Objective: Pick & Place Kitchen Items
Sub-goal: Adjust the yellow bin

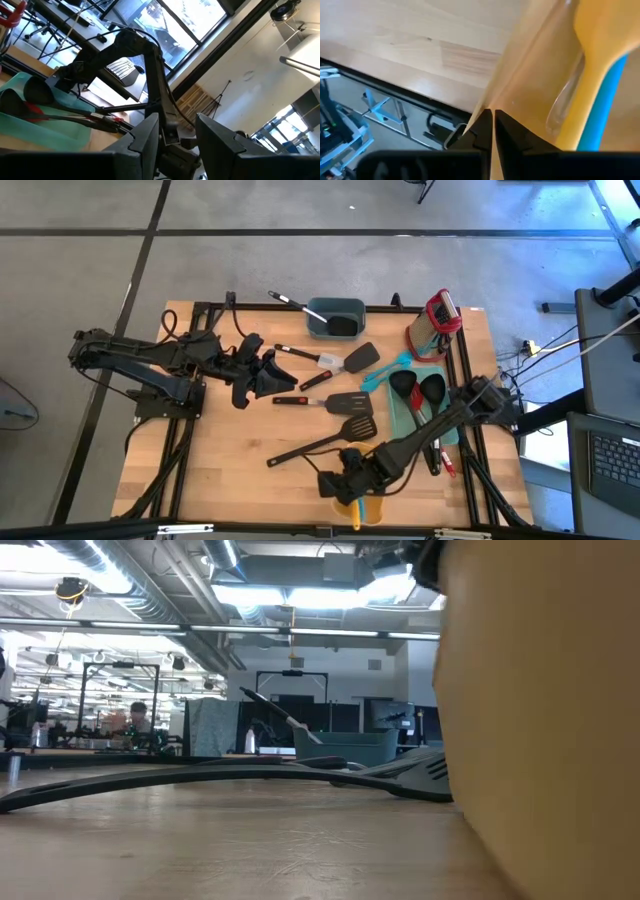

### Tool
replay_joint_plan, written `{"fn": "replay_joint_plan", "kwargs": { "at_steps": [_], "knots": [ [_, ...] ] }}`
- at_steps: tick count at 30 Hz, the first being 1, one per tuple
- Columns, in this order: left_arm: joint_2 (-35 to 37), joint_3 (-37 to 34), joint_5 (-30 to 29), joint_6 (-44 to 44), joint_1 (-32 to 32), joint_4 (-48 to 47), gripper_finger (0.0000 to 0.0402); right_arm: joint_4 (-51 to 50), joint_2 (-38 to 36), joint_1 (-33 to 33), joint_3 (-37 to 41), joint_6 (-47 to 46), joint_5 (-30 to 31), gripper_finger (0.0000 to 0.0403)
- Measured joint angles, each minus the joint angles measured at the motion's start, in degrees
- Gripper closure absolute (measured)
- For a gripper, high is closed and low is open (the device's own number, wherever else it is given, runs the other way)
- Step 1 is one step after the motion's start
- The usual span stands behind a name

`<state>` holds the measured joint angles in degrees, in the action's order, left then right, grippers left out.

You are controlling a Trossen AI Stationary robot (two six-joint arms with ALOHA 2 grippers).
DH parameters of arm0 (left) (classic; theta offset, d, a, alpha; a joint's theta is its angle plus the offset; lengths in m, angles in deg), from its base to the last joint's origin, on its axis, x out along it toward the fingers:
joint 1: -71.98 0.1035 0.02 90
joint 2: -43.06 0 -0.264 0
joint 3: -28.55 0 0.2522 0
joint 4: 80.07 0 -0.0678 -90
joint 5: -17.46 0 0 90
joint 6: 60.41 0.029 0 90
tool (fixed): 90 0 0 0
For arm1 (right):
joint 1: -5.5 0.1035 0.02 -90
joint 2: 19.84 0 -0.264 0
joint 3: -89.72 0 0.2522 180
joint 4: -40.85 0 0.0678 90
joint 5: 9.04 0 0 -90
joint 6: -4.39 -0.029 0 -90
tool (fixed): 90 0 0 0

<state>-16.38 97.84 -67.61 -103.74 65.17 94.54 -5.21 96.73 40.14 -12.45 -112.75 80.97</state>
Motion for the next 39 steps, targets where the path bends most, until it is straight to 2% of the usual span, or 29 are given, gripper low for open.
{"fn": "replay_joint_plan", "kwargs": {
  "at_steps": [4, 9, 18, 22, 28, 39],
  "knots": [
    [0.0, 0.0, 0.1, 0.0, 0.0, -0.1, 0.0279, -0.1, 0.4, -0.9, 0.0, 1.7, -1.0, 0.0381],
    [0.0, 0.0, 0.2, 0.1, 0.0, -0.9, 0.0279, -10.0, 0.5, -0.9, 0.0, -1.8, -1.7, 0.0381],
    [0.0, 0.0, 0.2, 0.5, 0.0, -1.4, 0.0279, -15.5, 0.5, -2.9, 0.0, -2.5, 5.2, 0.0381],
    [0.0, 0.0, 0.2, 0.6, 0.0, -1.4, 0.0279, -14.9, 0.6, -4.6, 0.0, -0.3, 6.5, 0.0381],
    [0.0, 0.0, 0.2, 0.1, -0.1, -1.8, 0.0279, -8.9, 0.8, -6.7, 0.0, 4.6, 7.2, 0.0381],
    [0.0, -0.1, -0.9, 0.5, -2.5, -2.4, 0.0279, -0.6, 0.8, -7.3, -0.3, 7.6, 7.0, 0.0381]
  ]
}}
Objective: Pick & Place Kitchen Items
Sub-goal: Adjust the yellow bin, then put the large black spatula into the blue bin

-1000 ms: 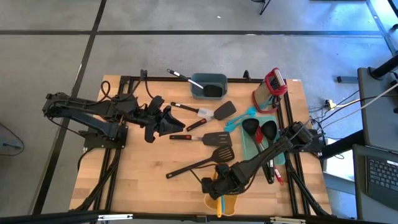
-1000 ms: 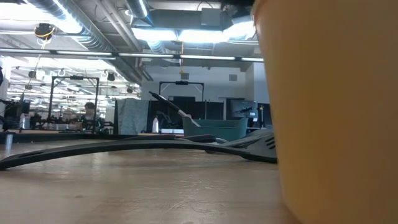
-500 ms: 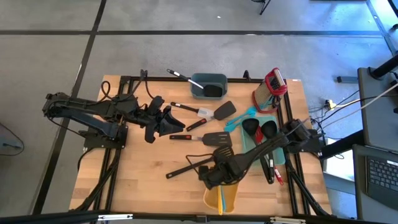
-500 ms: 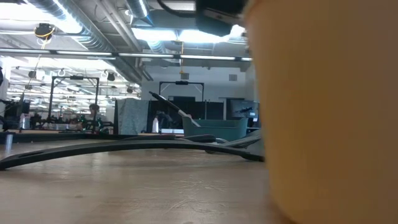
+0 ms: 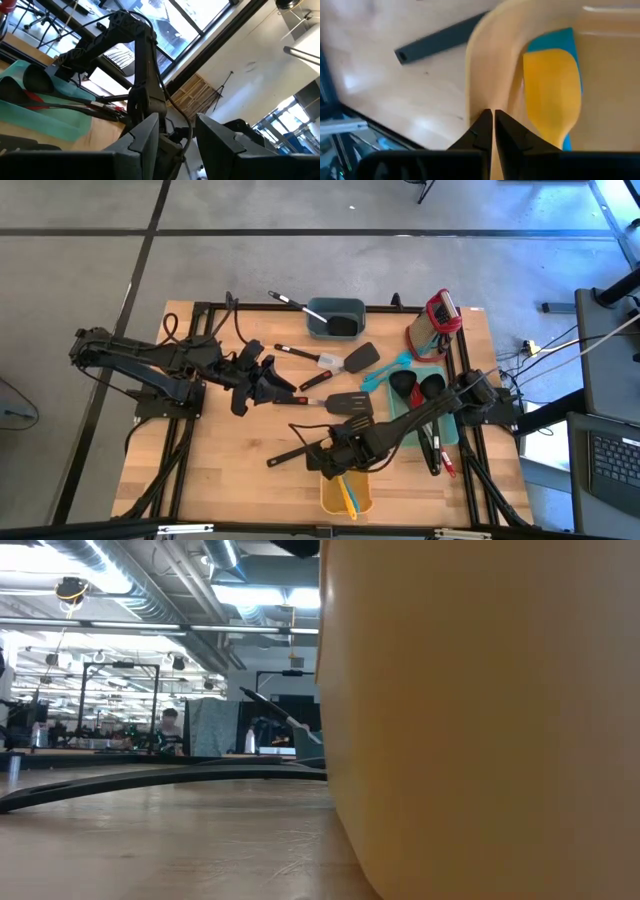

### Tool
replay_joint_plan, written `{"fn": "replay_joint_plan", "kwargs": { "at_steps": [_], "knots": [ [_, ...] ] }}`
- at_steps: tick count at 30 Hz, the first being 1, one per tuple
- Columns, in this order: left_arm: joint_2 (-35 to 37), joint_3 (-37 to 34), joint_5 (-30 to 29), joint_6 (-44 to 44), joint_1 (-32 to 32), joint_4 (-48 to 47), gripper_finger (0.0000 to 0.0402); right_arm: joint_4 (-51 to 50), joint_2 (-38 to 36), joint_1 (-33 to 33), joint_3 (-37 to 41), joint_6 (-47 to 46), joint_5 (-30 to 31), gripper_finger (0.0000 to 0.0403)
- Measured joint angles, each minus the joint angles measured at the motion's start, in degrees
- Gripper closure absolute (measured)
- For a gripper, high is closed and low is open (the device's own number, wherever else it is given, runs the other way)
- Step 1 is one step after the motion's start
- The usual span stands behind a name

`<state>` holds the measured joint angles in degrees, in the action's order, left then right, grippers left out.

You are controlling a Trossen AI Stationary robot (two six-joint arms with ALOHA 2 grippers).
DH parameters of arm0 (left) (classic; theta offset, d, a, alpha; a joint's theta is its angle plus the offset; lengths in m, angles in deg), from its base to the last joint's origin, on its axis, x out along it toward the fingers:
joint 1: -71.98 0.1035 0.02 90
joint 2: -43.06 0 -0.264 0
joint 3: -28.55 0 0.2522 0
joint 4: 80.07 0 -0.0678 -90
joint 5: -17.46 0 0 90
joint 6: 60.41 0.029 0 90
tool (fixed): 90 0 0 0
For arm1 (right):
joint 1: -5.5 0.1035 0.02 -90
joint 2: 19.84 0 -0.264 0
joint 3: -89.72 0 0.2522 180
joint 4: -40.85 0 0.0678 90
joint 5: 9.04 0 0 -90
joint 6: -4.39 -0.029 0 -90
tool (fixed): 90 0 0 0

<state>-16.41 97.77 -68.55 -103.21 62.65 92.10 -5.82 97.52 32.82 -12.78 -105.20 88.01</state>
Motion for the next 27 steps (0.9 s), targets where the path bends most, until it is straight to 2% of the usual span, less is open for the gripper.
{"fn": "replay_joint_plan", "kwargs": {
  "at_steps": [3, 6, 9, 17, 27],
  "knots": [
    [0.0, 0.0, 0.0, 0.1, 0.0, 0.0, 0.0279, -3.8, -0.5, -0.2, -3.8, 2.4, -3.9, 0.0381],
    [0.0, 0.0, -0.1, 0.1, 0.0, -0.2, 0.0279, -8.5, -1.5, -0.7, -10.3, 6.7, -3.4, 0.0381],
    [0.0, 0.0, -0.1, 0.5, 0.0, -0.5, 0.0279, -14.3, -1.4, -1.4, -17.5, 12.2, 0.6, 0.0381],
    [0.0, 0.0, -0.5, 1.6, 0.0, -1.3, 0.0279, -21.8, -1.4, -2.5, -32.2, 26.8, 10.5, 0.0381],
    [0.0, 0.0, -0.5, 2.1, 0.0, -12.4, 0.0279, -40.1, -1.3, -2.7, -45.1, 32.0, 21.1, 0.0381]
  ]
}}
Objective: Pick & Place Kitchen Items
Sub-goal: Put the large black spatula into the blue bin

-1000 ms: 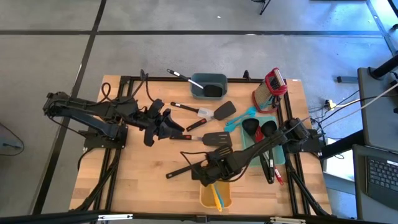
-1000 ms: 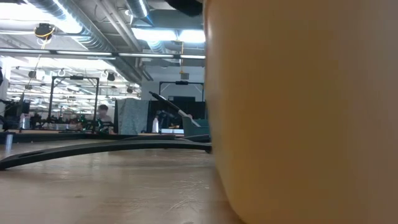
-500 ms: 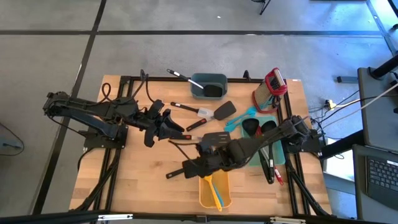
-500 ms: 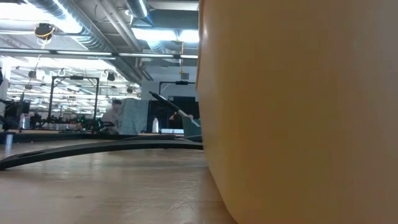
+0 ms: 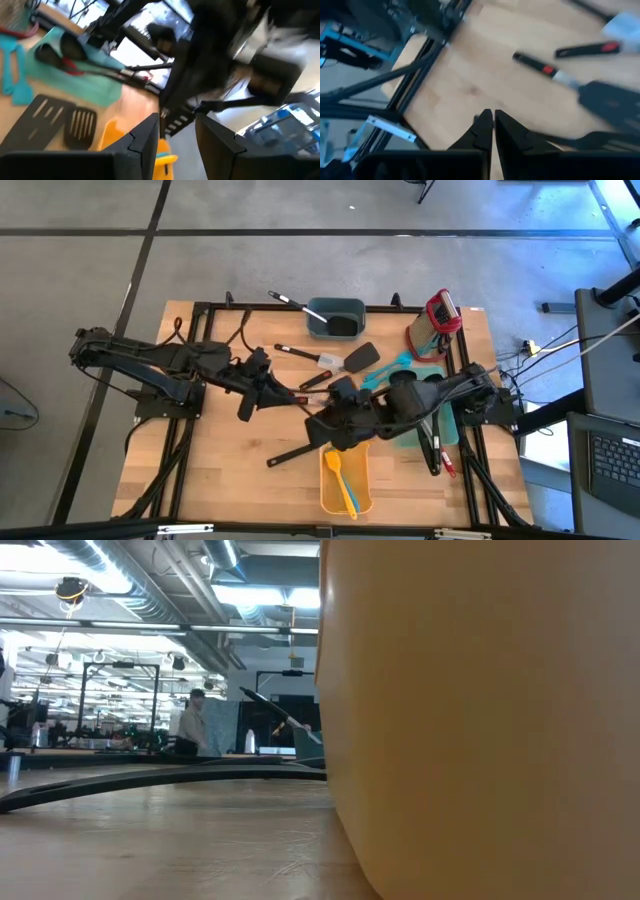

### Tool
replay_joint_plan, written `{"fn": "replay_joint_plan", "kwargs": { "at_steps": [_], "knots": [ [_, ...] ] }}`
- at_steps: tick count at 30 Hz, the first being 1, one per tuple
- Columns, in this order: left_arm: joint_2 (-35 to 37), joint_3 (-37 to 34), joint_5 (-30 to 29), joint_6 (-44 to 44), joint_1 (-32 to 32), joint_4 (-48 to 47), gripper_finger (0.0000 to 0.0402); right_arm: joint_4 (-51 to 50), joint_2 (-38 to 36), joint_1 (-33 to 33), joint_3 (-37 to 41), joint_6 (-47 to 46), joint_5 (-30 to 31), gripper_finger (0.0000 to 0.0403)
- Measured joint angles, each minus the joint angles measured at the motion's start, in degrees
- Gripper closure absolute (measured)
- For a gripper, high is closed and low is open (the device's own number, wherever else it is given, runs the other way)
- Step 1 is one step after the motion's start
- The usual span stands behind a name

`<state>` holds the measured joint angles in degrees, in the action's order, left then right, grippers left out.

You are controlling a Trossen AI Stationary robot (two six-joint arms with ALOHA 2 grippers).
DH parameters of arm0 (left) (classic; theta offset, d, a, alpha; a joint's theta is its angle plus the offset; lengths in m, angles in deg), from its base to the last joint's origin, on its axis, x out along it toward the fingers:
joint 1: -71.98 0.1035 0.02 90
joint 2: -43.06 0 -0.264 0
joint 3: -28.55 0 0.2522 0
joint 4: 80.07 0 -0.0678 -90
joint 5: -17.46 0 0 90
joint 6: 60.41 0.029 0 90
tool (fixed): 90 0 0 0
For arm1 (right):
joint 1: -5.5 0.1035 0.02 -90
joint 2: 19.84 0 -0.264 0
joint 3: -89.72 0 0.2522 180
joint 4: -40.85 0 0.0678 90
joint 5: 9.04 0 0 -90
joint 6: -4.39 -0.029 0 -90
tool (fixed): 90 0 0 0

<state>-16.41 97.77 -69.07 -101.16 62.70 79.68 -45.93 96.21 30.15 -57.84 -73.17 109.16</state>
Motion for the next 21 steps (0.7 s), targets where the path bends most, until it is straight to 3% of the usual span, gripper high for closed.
{"fn": "replay_joint_plan", "kwargs": {
  "at_steps": [5, 9, 15, 21],
  "knots": [
    [0.0, 0.0, -0.3, 0.0, 0.1, -7.0, 0.0279, -8.5, -2.0, 0.0, 0.1, -4.9, 2.1, 0.0381],
    [0.0, 0.0, -1.0, -0.9, 0.9, -14.6, 0.0279, -17.5, -2.9, -0.2, 0.3, -6.2, -0.5, 0.0388],
    [-1.1, 0.0, -1.9, -0.2, 3.3, -22.8, 0.0279, -16.8, -3.1, -2.2, 4.4, -1.8, -3.7, 0.0400],
    [-5.2, 0.0, -0.3, 0.0, 5.1, -25.0, 0.0279, -16.5, -4.1, -5.3, 15.7, -1.5, -10.8, 0.0401]
  ]
}}
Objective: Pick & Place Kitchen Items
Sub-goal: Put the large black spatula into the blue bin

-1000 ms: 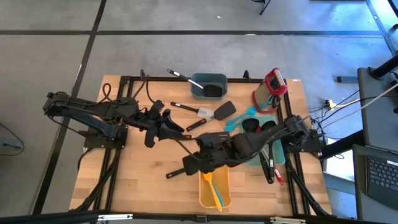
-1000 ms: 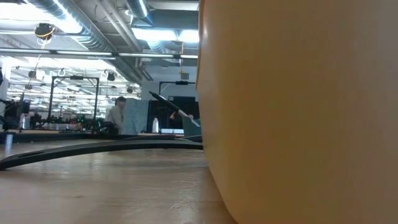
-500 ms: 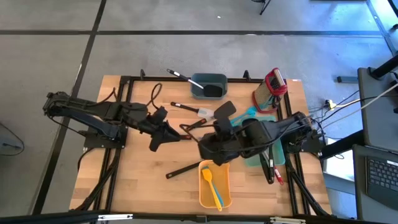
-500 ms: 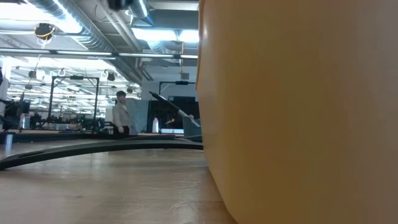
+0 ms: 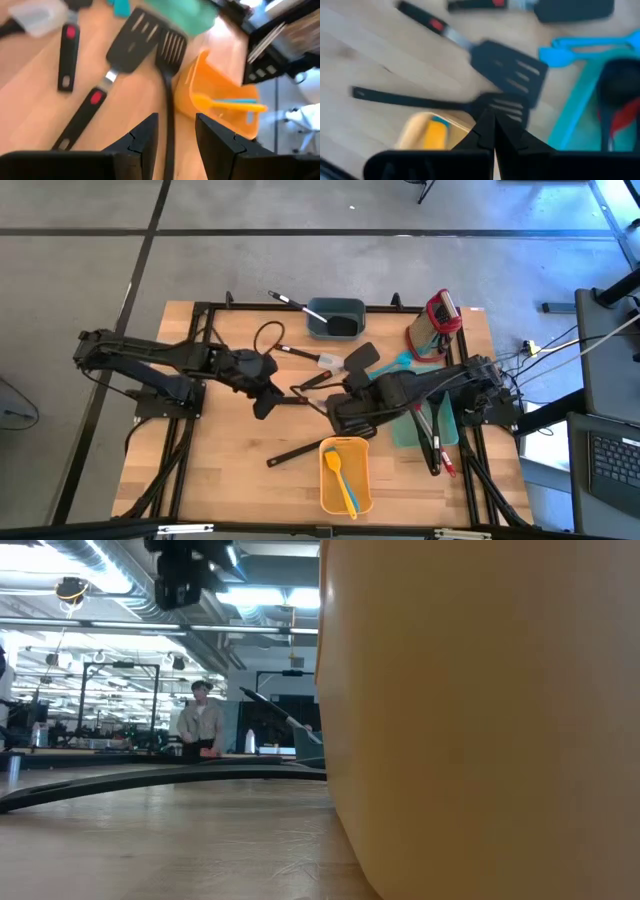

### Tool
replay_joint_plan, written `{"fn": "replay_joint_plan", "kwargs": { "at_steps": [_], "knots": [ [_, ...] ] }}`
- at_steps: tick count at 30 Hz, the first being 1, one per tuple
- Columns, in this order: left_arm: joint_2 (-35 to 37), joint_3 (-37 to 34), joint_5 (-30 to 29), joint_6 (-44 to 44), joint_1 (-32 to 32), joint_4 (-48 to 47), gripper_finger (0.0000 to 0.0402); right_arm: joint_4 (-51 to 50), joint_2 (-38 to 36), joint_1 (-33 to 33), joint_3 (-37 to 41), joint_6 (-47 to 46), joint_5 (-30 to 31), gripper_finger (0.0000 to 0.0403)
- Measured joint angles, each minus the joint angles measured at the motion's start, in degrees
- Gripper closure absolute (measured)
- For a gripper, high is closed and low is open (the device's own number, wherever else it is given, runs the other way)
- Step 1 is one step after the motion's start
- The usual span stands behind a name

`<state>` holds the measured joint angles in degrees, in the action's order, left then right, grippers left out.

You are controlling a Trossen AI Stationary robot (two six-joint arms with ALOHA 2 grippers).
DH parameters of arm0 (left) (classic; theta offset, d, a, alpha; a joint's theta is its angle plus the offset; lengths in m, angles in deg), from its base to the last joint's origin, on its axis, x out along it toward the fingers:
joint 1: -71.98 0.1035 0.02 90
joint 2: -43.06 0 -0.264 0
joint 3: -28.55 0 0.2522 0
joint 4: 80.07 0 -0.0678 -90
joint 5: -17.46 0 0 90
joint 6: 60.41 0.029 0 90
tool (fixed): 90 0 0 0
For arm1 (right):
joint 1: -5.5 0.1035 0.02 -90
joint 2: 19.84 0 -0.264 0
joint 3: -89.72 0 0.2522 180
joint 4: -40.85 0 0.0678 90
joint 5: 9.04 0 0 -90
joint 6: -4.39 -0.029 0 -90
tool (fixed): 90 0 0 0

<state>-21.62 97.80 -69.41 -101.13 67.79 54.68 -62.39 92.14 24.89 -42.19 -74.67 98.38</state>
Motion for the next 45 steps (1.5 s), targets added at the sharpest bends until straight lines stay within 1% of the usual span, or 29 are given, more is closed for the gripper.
{"fn": "replay_joint_plan", "kwargs": {
  "at_steps": [2, 5, 8, 10, 15, 18, 20, 22, 24, 26, 30, 33, 38, 45],
  "knots": [
    [-2.0, 0.0, 1.6, 0.7, 0.2, 0.0, 0.0279, -0.1, 0.0, -0.9, 4.1, 0.0, -2.7, 0.0401],
    [-5.3, 0.0, 3.2, 2.8, 0.0, -0.8, 0.0279, 3.1, 0.1, -2.3, 10.5, 0.3, -7.4, 0.0402],
    [-8.0, 0.0, 3.3, 4.8, -0.8, -1.3, 0.0279, 5.4, 0.2, -3.2, 15.6, 1.6, -12.5, 0.0402],
    [-8.9, 0.0, 2.2, 5.1, -1.5, -1.6, 0.0279, 7.5, 0.1, -3.3, 18.8, 2.0, -14.7, 0.0402],
    [-8.4, 0.0, -3.1, 5.9, -3.4, -6.0, 0.0279, 11.2, 0.1, -3.3, 24.7, -0.2, -16.4, 0.0402],
    [-7.6, 0.0, -5.5, 6.3, -4.1, -7.4, 0.0279, 17.8, 0.1, -3.3, 28.2, -1.8, -17.3, 0.0402],
    [-6.8, -1.0, -5.7, 6.2, -4.4, -7.2, 0.0283, 21.9, 0.1, -3.3, 30.6, -3.1, -18.1, 0.0402],
    [-6.1, -2.6, -4.6, 6.2, -4.4, -5.0, 0.0291, 24.9, 0.1, -3.3, 32.9, -4.9, -18.2, 0.0403],
    [-5.1, -5.2, -3.6, 5.3, -4.8, -4.1, 0.0300, 25.3, 0.1, -3.3, 34.1, -7.1, -18.2, 0.0403],
    [-3.9, -8.4, -2.8, 4.1, -5.6, -0.9, 0.0308, 25.1, 0.1, -3.2, 34.5, -8.6, -17.7, 0.0403],
    [-1.3, -15.1, -1.6, 2.5, -7.6, 6.5, 0.0320, 24.9, 0.1, -3.2, 34.8, -9.0, -17.6, 0.0403],
    [-0.5, -19.0, -1.6, 2.5, -9.1, 11.1, 0.0321, 25.2, 0.1, -3.2, 34.8, -9.0, -17.2, 0.0403],
    [-1.7, -22.4, 3.3, 0.5, -10.3, 16.7, 0.0298, 26.1, 0.1, -3.6, 36.6, -9.4, -17.0, 0.0403],
    [-2.9, -23.3, 3.9, 0.9, -10.9, 21.8, 0.0241, 32.4, 0.1, -3.6, 41.7, -11.0, -18.0, 0.0403]
  ]
}}
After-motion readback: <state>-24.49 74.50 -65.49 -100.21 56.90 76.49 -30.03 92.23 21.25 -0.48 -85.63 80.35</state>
